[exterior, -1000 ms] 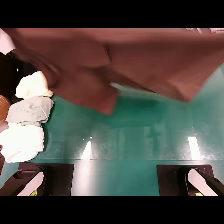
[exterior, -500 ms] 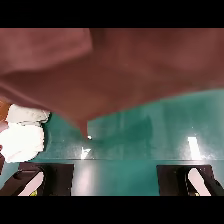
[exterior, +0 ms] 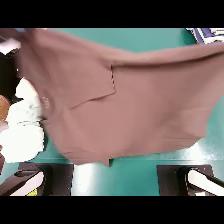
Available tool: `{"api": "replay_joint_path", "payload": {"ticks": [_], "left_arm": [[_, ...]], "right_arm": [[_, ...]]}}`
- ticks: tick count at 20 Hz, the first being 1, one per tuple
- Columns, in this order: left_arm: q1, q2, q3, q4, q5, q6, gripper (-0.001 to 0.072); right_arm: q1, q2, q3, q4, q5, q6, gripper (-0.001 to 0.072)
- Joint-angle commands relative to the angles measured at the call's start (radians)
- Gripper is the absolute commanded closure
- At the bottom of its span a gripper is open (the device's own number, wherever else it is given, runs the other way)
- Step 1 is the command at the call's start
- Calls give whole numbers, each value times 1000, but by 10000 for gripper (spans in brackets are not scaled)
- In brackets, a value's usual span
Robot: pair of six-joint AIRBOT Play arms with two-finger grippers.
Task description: Fold the shirts.
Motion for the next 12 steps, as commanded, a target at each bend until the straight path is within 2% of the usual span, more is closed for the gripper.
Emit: {"api": "replay_joint_path", "payload": {"ticks": [1, 4, 8, 10, 12], "left_arm": [[0, -203, -207, -5, -2, 39, 684], [0, -419, -213, -23, 144, 67, 684], [0, -541, -211, -200, 444, 185, 684], [0, -565, -174, -209, 517, 214, 684], [2, -571, -133, -174, 524, 243, 684]], "right_arm": [[126, -219, -114, -166, 39, 16, 698], [142, -407, -160, -173, -35, 16, 699], [142, -576, -31, -171, -148, 17, 699], [142, -616, 53, -170, -188, 17, 699], [142, -627, 110, -172, -206, 16, 699]]}}
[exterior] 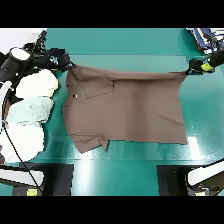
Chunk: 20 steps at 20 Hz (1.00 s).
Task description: Fold the shirts.
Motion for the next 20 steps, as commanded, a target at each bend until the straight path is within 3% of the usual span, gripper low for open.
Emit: {"api": "replay_joint_path", "payload": {"ticks": [1, 7, 16, 17, 18, 19, 20], "left_arm": [[7, -39, 61, 21, 66, 75, 684], [20, -39, 55, 296, -275, 66, 685], [19, -39, -159, 340, -224, 39, 682], [20, -38, -159, 343, -224, -7, 650], [20, -38, -159, 344, -224, -54, 321], [20, -37, -159, 346, -227, -81, 89], [20, -34, -159, 348, -241, -90, 110]], "right_arm": [[3, -48, 85, -10, -48, -1, 698], [10, 66, -194, -13, -62, -2, 699], [11, 87, -480, 97, -158, -1, 697], [11, 87, -479, 97, -157, -1, 694], [11, 88, -477, 97, -152, -1, 615], [11, 88, -467, 94, -131, -1, 366], [6, 88, -452, 95, -107, -1, 315]]}}
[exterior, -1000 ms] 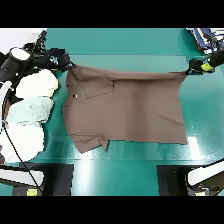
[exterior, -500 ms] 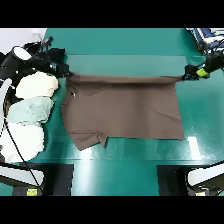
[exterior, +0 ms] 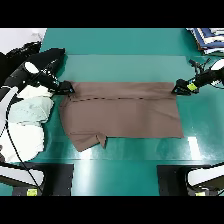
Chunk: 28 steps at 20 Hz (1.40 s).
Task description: Fold the shirts.
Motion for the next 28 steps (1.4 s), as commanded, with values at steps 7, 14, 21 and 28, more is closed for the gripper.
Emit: {"api": "replay_joint_path", "payload": {"ticks": [7, 14, 21, 28], "left_arm": [[0, 218, -171, 209, -206, -167, 111], [-1, 643, -787, -15, -204, -196, 111], [-1, 708, -1000, -243, -63, -124, 110], [-1, 708, -997, -289, 13, -91, 576]], "right_arm": [[-75, 159, 53, 11, 215, -34, 339], [-69, 362, 53, 13, 256, -34, 338], [-70, 389, 53, 14, 304, -33, 339], [-124, 460, -117, 10, 303, -34, 339]]}}
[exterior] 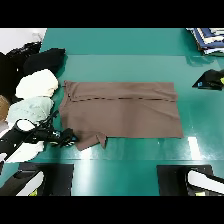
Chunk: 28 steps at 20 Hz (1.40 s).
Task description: Fold the shirts.
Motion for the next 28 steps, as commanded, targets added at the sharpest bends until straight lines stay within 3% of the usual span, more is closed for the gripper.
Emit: {"api": "replay_joint_path", "payload": {"ticks": [1, 2, 10, 20, 24, 25, 26, 28], "left_arm": [[0, 4, -5, -40, 12, 26, 576], [0, 4, -4, -40, 8, 29, 689], [0, 4, 112, -39, -43, 60, 685], [0, 4, 118, -32, -67, 60, 684], [0, 4, 119, -25, -59, 60, 684], [0, 4, 119, -19, -58, 60, 684], [0, 4, 119, -9, -61, 60, 685], [0, 5, 119, 22, -90, 60, 686]], "right_arm": [[-68, 73, -168, -3, -16, 0, 338], [-116, 105, -245, -3, -19, 0, 338], [-439, 184, -752, -2, -97, -65, 333], [-316, 63, -855, 59, -285, -87, 337], [-310, 63, -855, 59, -269, -89, 458], [-310, 63, -855, 60, -264, -104, 628], [-310, 63, -855, 60, -261, -117, 686], [-310, 85, -855, 57, -249, -124, 698]]}}
